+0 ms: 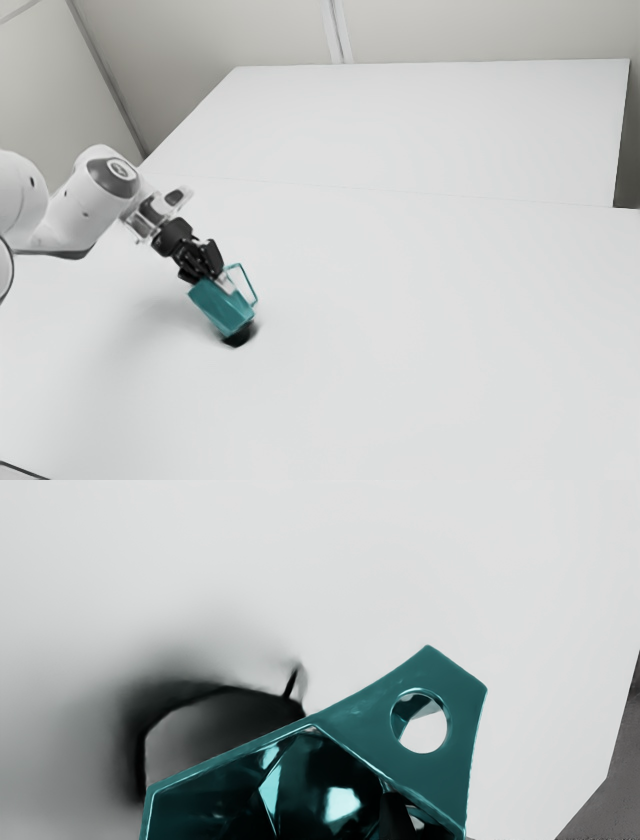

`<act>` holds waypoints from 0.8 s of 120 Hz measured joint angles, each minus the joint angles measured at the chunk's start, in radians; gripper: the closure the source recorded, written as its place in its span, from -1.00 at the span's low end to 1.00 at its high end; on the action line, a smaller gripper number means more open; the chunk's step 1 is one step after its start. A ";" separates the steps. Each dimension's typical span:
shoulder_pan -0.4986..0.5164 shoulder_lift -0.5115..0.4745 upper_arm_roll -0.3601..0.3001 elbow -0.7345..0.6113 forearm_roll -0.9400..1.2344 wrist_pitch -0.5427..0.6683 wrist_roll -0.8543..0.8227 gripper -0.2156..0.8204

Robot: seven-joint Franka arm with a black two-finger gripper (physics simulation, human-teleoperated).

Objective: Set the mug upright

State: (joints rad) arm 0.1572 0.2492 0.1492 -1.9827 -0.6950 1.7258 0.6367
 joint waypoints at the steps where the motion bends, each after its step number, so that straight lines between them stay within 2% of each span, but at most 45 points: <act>1: -0.002 -0.003 0.000 -0.001 0.000 0.000 -0.001 0.88; 22: -0.063 -0.054 0.003 0.000 0.008 0.001 -0.019 0.91; 51: -0.193 -0.054 0.003 0.088 0.126 0.055 -0.056 0.93; 73: -0.349 -0.047 0.012 0.111 0.271 0.180 -0.077 0.93; 96: -0.415 -0.002 0.010 0.114 0.470 0.320 -0.082 0.93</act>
State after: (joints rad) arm -0.2578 0.2473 0.1592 -1.8692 -0.2252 2.0461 0.5545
